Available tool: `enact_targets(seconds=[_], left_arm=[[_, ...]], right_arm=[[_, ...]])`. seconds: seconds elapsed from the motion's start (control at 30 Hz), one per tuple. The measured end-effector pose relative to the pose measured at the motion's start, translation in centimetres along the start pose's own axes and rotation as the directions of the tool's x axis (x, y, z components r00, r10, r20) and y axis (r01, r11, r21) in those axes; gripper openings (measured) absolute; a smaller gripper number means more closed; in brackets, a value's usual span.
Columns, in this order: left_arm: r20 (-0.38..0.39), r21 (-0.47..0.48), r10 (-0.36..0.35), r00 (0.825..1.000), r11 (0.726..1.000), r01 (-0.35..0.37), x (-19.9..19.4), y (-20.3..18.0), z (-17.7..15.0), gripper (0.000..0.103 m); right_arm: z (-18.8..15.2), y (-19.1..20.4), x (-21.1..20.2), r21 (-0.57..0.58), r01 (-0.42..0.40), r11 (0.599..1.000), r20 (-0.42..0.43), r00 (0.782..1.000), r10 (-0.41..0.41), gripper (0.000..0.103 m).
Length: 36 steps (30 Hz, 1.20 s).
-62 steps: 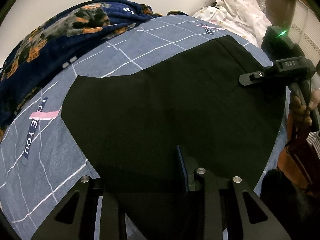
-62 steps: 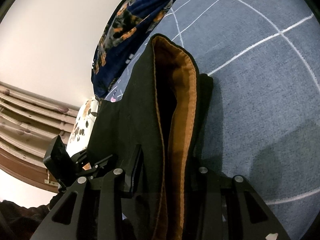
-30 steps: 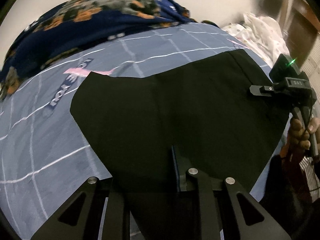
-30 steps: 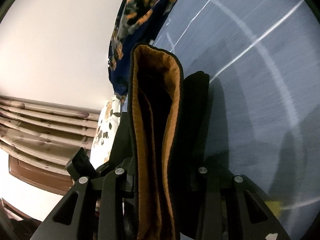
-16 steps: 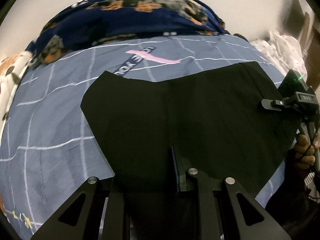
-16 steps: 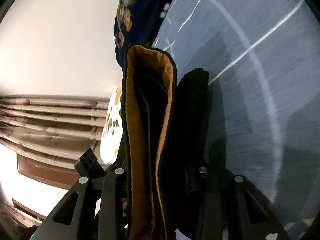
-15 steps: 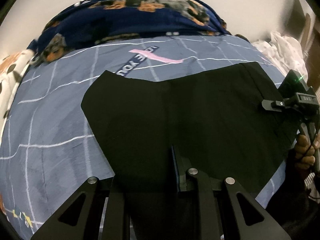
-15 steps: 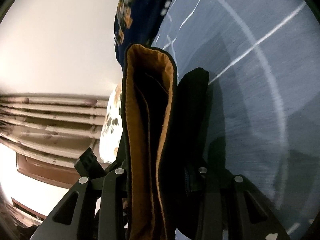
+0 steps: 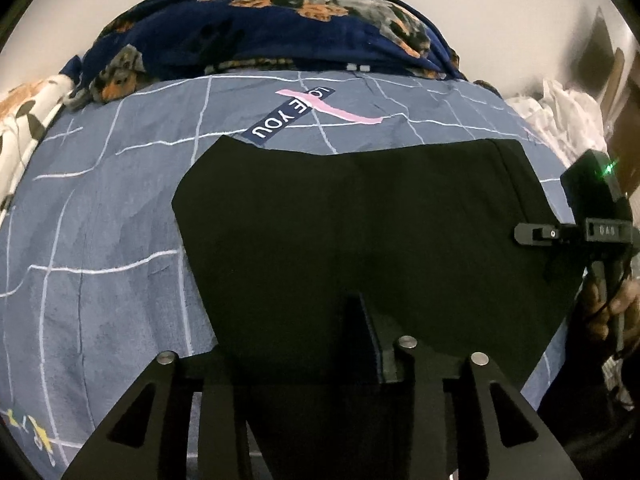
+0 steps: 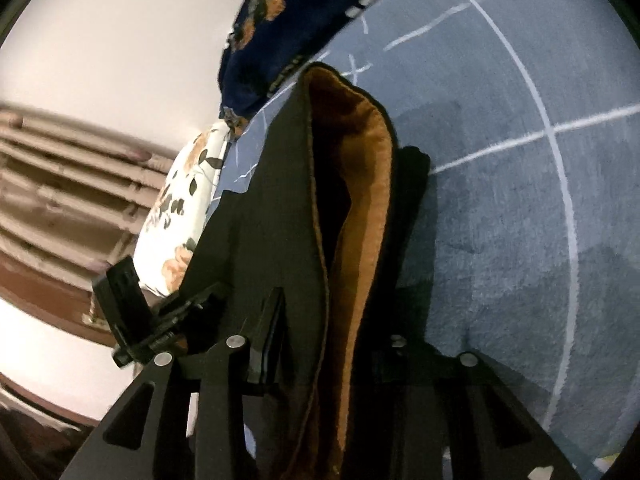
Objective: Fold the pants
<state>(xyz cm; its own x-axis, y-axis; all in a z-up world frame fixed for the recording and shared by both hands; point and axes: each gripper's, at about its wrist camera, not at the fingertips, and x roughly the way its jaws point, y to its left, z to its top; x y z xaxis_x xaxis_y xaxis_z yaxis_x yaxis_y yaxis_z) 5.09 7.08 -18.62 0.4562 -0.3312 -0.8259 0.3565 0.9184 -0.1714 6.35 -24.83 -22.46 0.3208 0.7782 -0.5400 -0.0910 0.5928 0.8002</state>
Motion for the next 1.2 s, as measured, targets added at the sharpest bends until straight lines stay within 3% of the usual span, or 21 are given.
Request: enact_targets(seconds=[0.27, 0.5, 1.2], left_arm=[[0.022, 0.0, 0.03, 0.999, 1.0, -0.03, 0.3, 0.2, -0.6, 0.054], [0.04, 0.011, 0.064, 0.997, 0.998, -0.065, 0.5, 0.3, -0.8, 0.062], [0.068, 0.022, 0.123, 0.99, 0.992, -0.125, 0.8, 0.3, -1.0, 0.077]], right_arm=[[-1.1, 1.1, -0.2, -0.075, 0.055, 0.996, 0.099, 0.994, -0.047, 0.026], [-1.5, 1.7, -0.3, -0.111, 0.088, 0.99, 0.147, 0.987, -0.071, 0.027], [-1.4, 1.7, -0.4, -0.123, 0.093, 0.988, 0.144, 0.987, -0.075, 0.027]])
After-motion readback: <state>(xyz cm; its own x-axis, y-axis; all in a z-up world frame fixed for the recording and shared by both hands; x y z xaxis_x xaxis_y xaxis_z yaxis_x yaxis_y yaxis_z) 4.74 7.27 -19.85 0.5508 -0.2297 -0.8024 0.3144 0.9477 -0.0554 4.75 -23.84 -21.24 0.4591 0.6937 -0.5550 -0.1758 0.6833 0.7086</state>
